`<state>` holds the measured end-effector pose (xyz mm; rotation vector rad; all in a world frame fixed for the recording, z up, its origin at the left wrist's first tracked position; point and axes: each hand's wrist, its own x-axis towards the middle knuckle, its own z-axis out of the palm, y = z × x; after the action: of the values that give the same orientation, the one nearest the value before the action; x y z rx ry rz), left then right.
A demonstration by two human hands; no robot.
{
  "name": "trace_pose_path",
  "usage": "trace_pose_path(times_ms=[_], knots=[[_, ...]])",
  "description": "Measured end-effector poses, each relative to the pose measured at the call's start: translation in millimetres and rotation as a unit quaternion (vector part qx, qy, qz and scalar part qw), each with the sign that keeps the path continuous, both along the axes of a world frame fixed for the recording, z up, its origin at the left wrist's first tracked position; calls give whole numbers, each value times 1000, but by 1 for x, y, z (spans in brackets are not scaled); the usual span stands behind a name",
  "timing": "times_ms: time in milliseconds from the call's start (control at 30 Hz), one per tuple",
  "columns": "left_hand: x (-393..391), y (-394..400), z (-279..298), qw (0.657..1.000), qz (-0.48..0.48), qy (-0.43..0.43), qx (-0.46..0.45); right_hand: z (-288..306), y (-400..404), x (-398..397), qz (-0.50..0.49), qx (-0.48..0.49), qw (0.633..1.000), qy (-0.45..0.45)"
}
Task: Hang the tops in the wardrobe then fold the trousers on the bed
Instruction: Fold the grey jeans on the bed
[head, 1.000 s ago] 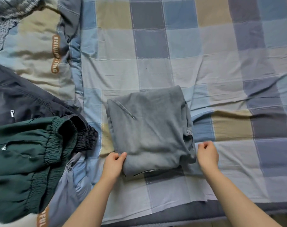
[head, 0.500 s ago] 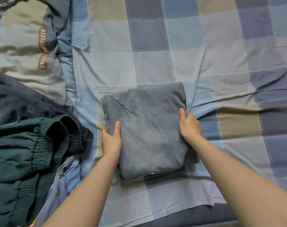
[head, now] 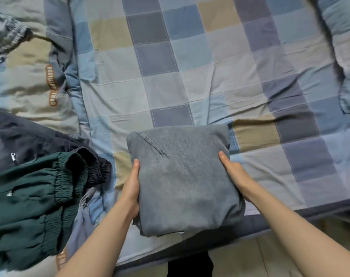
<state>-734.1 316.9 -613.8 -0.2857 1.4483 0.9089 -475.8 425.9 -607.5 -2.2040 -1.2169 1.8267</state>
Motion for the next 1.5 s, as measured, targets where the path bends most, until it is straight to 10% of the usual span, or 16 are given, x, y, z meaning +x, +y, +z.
trace_pose_path(times_ms=[433, 967, 1500], knots=[[126, -97, 172, 971, -237, 33, 17, 194, -201, 156, -196, 65, 977, -48], [309, -252, 344, 824, -560, 2, 81, 373, -553, 275, -551, 61, 827, -94], [500, -340, 380, 488, -870, -33, 69, 393, -746, 211, -896, 26, 435, -85]])
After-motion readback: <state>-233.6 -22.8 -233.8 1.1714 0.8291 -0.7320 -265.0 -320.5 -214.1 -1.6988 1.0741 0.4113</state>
